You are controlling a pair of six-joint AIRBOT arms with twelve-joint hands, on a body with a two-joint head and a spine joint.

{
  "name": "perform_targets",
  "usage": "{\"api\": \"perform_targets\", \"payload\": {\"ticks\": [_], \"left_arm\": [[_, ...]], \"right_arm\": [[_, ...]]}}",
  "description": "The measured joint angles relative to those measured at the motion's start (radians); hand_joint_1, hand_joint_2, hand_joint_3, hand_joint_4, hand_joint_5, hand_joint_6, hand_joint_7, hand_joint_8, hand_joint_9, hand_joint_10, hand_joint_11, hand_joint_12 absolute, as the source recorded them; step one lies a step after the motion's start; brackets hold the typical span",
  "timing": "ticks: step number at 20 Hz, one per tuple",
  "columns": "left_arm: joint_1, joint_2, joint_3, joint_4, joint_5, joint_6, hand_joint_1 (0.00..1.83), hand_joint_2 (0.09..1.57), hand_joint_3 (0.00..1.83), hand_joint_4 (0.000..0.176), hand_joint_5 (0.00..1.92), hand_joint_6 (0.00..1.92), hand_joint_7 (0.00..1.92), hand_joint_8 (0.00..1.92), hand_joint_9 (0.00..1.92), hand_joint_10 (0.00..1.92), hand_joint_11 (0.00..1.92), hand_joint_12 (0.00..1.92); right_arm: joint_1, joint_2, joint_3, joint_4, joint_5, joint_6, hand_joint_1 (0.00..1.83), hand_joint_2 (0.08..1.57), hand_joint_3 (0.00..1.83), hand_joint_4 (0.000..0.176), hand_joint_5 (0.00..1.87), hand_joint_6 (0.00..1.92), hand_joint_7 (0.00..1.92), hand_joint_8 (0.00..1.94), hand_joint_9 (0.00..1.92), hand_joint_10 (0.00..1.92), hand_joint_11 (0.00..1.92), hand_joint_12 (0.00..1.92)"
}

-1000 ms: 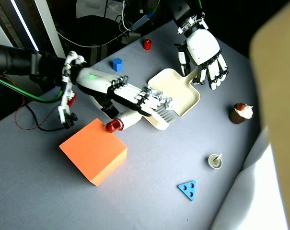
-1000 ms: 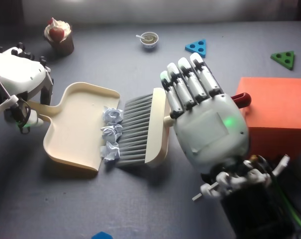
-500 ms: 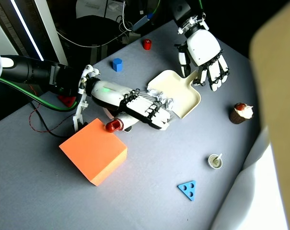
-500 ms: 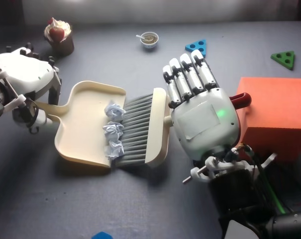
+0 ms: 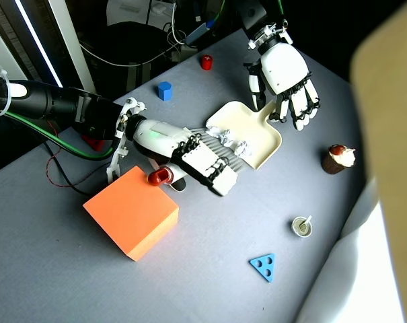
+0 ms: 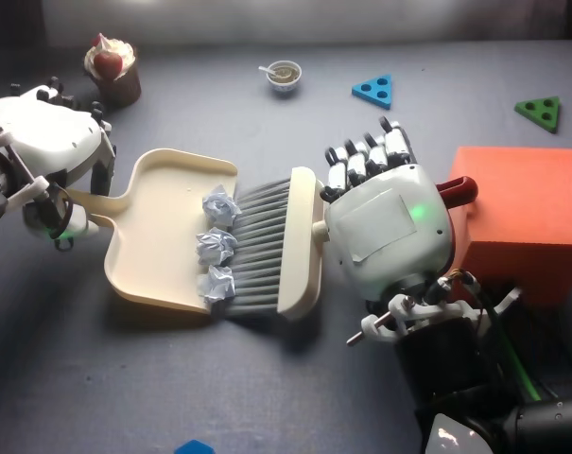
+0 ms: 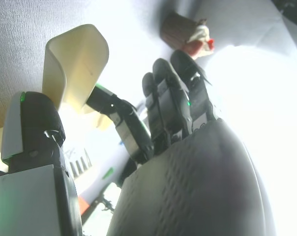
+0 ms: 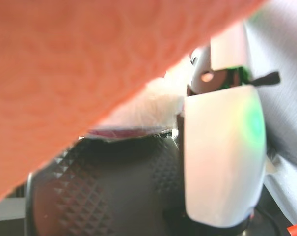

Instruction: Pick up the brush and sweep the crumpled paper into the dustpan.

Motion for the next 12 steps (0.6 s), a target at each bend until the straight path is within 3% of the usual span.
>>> {"api": "perform_targets", "payload": {"ticks": [1, 2, 3, 4, 6, 9, 11, 12], "left_arm": [[-0.003, 0.000, 0.000, -0.001, 0.002, 0.000, 1.08, 1.14, 0.00, 0.000, 0.95, 1.03, 0.37, 0.00, 0.34, 0.00, 0.00, 0.73], [-0.008, 0.000, 0.000, 0.001, 0.002, 0.002, 1.09, 1.13, 0.00, 0.000, 0.95, 1.02, 0.37, 0.00, 0.33, 0.00, 0.00, 0.73], [-0.010, 0.000, 0.002, 0.002, 0.001, 0.002, 1.10, 1.14, 0.00, 0.000, 0.95, 1.02, 0.37, 0.00, 0.33, 0.00, 0.00, 0.72], [-0.010, 0.000, 0.002, 0.002, 0.001, 0.002, 1.07, 1.15, 0.00, 0.000, 0.93, 1.06, 0.35, 0.00, 0.33, 0.00, 0.00, 0.72], [-0.010, 0.000, 0.002, 0.000, 0.003, 0.003, 1.06, 1.15, 0.00, 0.000, 0.92, 1.07, 0.35, 0.00, 0.32, 0.00, 0.00, 0.72], [-0.019, 0.000, 0.003, 0.000, 0.007, 0.004, 1.08, 1.15, 0.00, 0.000, 0.92, 1.07, 0.37, 0.00, 0.35, 0.00, 0.00, 0.75], [-0.020, 0.000, 0.003, 0.002, 0.007, 0.005, 1.05, 1.16, 0.00, 0.009, 0.89, 1.12, 0.37, 0.00, 0.34, 0.00, 0.00, 0.75], [-0.020, 0.000, 0.003, 0.000, 0.010, 0.006, 1.06, 1.16, 0.00, 0.000, 0.90, 1.10, 0.37, 0.00, 0.33, 0.00, 0.00, 0.73]], "right_arm": [[0.000, 0.000, 0.000, -0.002, 0.000, 0.000, 1.21, 0.99, 0.00, 0.000, 1.28, 0.44, 0.77, 1.70, 0.71, 1.86, 0.70, 1.89], [0.000, 0.000, 0.000, -0.009, 0.000, 0.001, 1.29, 0.99, 0.00, 0.000, 1.05, 1.23, 0.81, 1.89, 0.86, 1.91, 0.92, 1.92], [0.000, 0.000, -0.001, -0.016, 0.001, 0.000, 1.33, 1.01, 0.00, 0.000, 0.94, 1.75, 0.90, 1.93, 0.98, 1.92, 1.06, 1.92], [-0.005, 0.006, -0.008, -0.030, 0.004, 0.001, 1.33, 1.08, 0.02, 0.000, 0.99, 1.89, 0.98, 1.94, 1.12, 1.92, 1.16, 1.92], [-0.018, 0.032, -0.028, -0.085, 0.014, 0.005, 1.37, 1.11, 0.01, 0.000, 1.09, 1.92, 1.07, 1.94, 1.30, 1.92, 1.38, 1.92], [-0.019, 0.065, -0.056, -0.104, 0.037, 0.005, 1.50, 1.16, 0.00, 0.000, 1.02, 1.92, 1.04, 1.94, 1.35, 1.92, 1.52, 1.92], [-0.019, 0.089, -0.072, -0.105, 0.058, -0.005, 1.52, 1.18, 0.00, 0.035, 1.01, 1.92, 1.05, 1.94, 1.39, 1.92, 1.55, 1.92], [-0.019, 0.103, -0.082, -0.105, 0.070, -0.014, 1.51, 1.18, 0.00, 0.080, 1.01, 1.92, 1.07, 1.94, 1.39, 1.92, 1.55, 1.92]]}}
